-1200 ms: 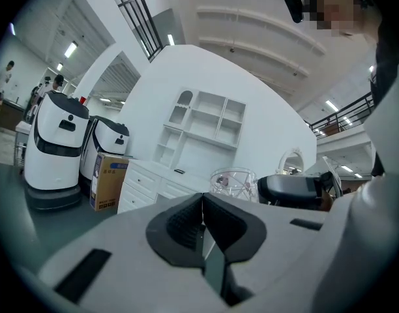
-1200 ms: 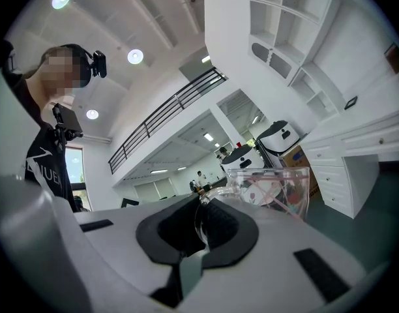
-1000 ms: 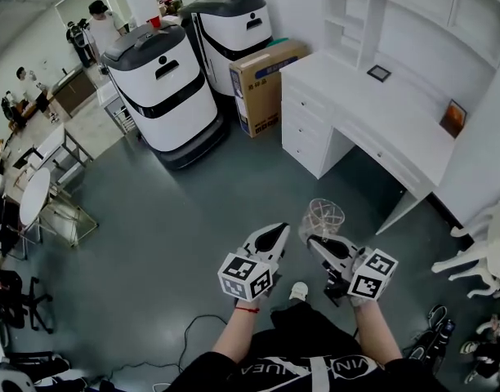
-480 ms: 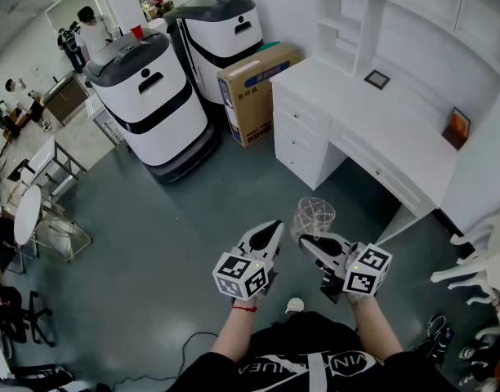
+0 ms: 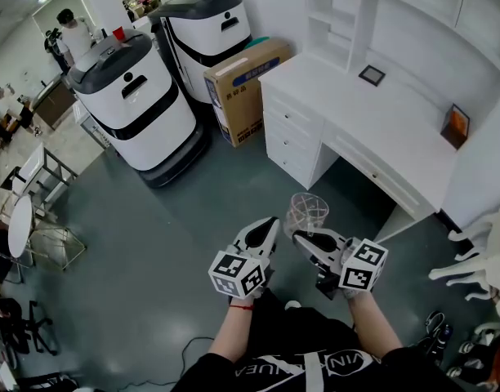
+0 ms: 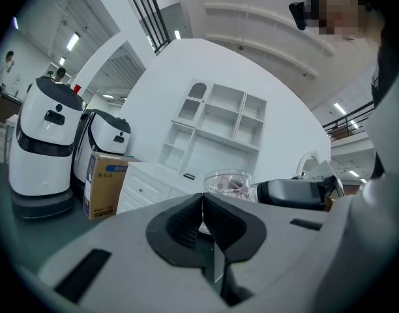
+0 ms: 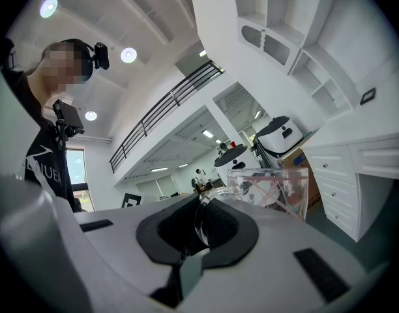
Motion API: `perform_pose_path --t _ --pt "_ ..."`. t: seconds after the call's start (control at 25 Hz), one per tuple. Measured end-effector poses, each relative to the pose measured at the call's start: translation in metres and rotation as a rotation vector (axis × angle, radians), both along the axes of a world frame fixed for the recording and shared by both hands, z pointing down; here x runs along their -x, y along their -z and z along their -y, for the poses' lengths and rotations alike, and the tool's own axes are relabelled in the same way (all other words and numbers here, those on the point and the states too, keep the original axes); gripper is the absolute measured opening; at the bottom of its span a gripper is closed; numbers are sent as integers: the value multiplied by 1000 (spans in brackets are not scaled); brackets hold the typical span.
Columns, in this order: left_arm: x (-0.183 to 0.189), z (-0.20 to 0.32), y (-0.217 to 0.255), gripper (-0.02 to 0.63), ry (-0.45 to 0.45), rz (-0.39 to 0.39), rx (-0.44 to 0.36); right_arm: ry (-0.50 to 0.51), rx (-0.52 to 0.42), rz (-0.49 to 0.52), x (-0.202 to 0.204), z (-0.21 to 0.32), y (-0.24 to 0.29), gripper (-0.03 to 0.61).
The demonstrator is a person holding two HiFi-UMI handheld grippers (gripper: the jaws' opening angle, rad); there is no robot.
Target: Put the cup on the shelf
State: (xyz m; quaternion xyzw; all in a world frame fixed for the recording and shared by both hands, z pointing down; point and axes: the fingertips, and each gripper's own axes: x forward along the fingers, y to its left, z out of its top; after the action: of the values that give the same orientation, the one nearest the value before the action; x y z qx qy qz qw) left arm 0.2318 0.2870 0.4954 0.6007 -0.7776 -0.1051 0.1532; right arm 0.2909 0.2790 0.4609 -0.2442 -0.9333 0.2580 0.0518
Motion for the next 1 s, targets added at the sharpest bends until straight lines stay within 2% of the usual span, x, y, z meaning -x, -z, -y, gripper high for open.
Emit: perform_pose_path --t 0.28,0.64,1.0 --pt "53 27 -6 9 -12 -25 -9 -19 -15 -21 45 21 -7 9" --pt "129 88 14 9 -98 -7 -15 -74 -22 -3 126 68 8 9" --pt "197 128 5 9 -153 -30 4 -116 -10 -20 197 102 2 9"
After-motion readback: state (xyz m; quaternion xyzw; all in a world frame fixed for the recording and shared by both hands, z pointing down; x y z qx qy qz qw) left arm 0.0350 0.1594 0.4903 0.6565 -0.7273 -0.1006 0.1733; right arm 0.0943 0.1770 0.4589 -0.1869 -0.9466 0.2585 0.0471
